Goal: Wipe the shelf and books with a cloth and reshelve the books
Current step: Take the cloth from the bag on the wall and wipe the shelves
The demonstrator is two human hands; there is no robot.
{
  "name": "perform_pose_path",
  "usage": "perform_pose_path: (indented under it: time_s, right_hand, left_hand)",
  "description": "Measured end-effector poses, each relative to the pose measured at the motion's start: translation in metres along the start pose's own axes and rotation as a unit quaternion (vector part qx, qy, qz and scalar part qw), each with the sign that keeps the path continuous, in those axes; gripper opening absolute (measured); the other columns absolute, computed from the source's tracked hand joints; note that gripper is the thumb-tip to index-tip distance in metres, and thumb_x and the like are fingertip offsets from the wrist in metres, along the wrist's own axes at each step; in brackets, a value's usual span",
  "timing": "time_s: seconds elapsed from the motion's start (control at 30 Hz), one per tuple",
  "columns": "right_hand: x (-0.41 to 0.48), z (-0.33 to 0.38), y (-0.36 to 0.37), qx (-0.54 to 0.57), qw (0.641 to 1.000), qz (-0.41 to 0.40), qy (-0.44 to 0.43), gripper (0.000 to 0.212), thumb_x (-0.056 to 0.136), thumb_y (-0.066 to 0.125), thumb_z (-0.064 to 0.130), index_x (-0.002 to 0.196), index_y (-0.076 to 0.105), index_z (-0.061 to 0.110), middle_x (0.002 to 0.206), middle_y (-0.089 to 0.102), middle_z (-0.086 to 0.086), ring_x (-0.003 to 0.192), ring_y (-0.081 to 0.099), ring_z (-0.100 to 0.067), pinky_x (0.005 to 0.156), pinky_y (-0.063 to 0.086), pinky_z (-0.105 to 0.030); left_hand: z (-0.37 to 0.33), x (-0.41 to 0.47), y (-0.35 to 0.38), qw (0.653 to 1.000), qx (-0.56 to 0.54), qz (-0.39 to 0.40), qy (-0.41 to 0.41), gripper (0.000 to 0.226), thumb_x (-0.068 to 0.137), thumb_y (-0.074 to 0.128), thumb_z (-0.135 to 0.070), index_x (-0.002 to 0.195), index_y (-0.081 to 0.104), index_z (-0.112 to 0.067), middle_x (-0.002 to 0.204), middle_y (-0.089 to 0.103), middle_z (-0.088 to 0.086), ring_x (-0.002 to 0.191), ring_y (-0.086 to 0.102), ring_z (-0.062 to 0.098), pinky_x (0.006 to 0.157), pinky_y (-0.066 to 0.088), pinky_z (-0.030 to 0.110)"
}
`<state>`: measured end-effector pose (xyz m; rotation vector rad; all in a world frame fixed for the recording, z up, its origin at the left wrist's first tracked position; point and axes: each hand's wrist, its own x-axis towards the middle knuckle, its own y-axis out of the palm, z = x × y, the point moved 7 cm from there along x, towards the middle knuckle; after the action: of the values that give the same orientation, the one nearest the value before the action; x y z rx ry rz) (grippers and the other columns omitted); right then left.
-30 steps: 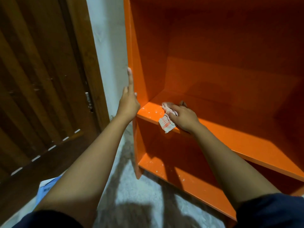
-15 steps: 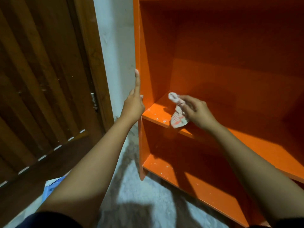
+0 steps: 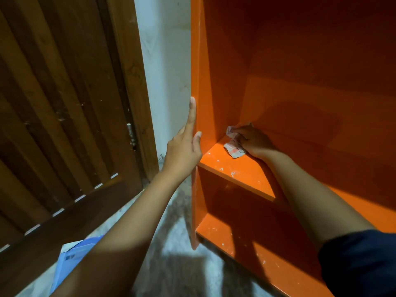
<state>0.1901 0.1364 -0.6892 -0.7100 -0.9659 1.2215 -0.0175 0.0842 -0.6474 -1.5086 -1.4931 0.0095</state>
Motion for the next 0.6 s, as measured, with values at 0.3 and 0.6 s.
perform_pose_path:
  time_s: [0.3, 0.6]
  right_hand:
    - [-0.012, 0.009, 0.009, 0.089, 0.995, 0.038, -0.031, 0.029, 0.096, 0.047, 0.017, 0.119, 0.063, 0.028, 0.129, 0.054, 0.001, 0.109, 0.055, -0.016, 0.09, 0.047, -0.034]
    - [-0.068, 0.069, 0.016, 0.045, 0.985, 0.038, -0.16, 0.027, 0.095, 0.052, 0.015, 0.117, 0.066, 0.023, 0.127, 0.06, 0.003, 0.117, 0.052, -0.018, 0.096, 0.042, -0.033]
  left_hand:
    - [-0.001, 0.0, 0.0, 1.0, -0.007, 0.026, 0.013, 0.068, 0.1, 0.04, -0.023, 0.136, -0.017, -0.038, 0.103, 0.062, 0.008, 0.057, 0.044, 0.001, 0.05, 0.03, 0.01]
    - [-0.001, -0.001, -0.002, 0.998, -0.034, 0.042, 0.01, 0.074, 0.101, 0.039, -0.026, 0.13, -0.026, -0.047, 0.105, 0.062, 0.011, 0.066, 0.057, 0.014, 0.063, 0.052, 0.027]
